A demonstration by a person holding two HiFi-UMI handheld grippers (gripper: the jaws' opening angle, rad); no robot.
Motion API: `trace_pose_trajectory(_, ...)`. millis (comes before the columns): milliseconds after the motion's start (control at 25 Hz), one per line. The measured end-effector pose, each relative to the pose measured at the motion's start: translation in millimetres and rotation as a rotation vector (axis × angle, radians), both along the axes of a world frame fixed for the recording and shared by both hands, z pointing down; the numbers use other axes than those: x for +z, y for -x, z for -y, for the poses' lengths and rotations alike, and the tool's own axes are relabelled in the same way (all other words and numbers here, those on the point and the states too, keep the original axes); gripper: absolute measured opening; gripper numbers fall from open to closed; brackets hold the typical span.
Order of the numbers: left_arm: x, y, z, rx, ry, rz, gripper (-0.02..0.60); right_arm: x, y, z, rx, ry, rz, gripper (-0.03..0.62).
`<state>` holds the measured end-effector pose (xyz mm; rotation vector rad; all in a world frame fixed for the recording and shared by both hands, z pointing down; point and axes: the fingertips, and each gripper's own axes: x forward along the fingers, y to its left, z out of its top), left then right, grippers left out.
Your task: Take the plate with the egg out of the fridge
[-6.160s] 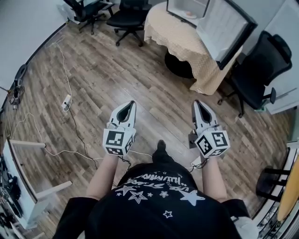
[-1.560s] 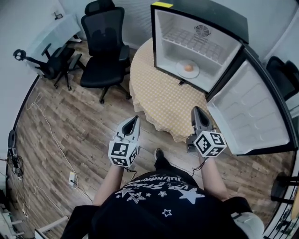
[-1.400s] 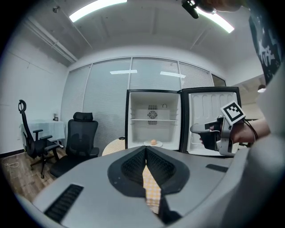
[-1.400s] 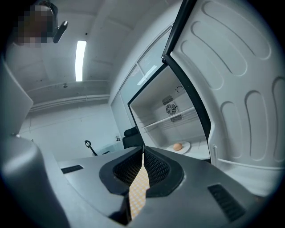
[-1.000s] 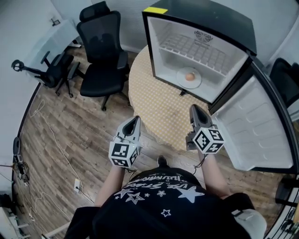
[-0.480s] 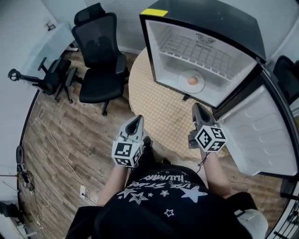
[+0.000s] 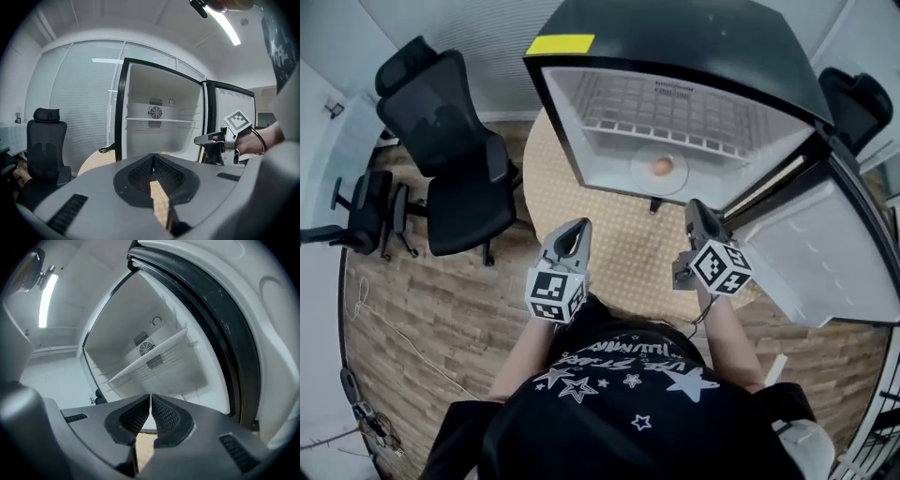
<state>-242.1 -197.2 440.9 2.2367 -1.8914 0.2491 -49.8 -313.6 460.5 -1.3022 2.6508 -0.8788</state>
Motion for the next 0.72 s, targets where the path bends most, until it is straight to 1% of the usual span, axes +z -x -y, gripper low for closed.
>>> trace_pose_trajectory(120, 3.9, 7.1, 23.8, 0.069, 0.013, 0.003, 0.006, 3.9, 4.5, 10.1, 0.064, 0.051, 0.048, 0.031)
trace_pose_trajectory(280, 9.0, 9.2, 51.2, 0.166, 0.024, -0.002, 0.006, 15.9, 6.1, 16.0, 0.145, 0.134, 0.152, 0.031)
trace_pose_trajectory(400, 14.6, 8.4, 67.0, 0.233, 0.031, -0.01, 0.006, 29.5, 8.7, 19.5, 0.211, 0.198, 0.199, 0.032)
trace_pose_trajectory(520, 23.6, 9.6, 79.6, 0.285, 0.046, -0.015, 0.006, 46.3, 15.5, 21.8, 0.252, 0.266, 0.247, 0.038)
trace_pose_trajectory(560, 26.5, 8.8, 83.5, 0.304, 0.051, -0.018, 0.006, 51.1, 17.8, 22.2, 0.261, 0.289, 0.271, 0.046)
trace_pose_trajectory(600, 29.0, 7.4, 87.4, 0.323, 0.056, -0.022, 0.006, 55.3, 20.3, 22.9, 0.269, 0.314, 0.305, 0.069)
trace_pose_trajectory(640, 31.3, 5.5, 91.1, 0.342, 0.061, -0.027, 0.006, 58.9, 22.6, 24.4, 0.281, 0.34, 0.35, 0.104)
trace_pose_trajectory(720, 35.7, 1.5, 97.1, 0.377, 0.07, -0.04, 0.006, 66.2, 25.1, 27.9, 0.319, 0.392, 0.456, 0.142)
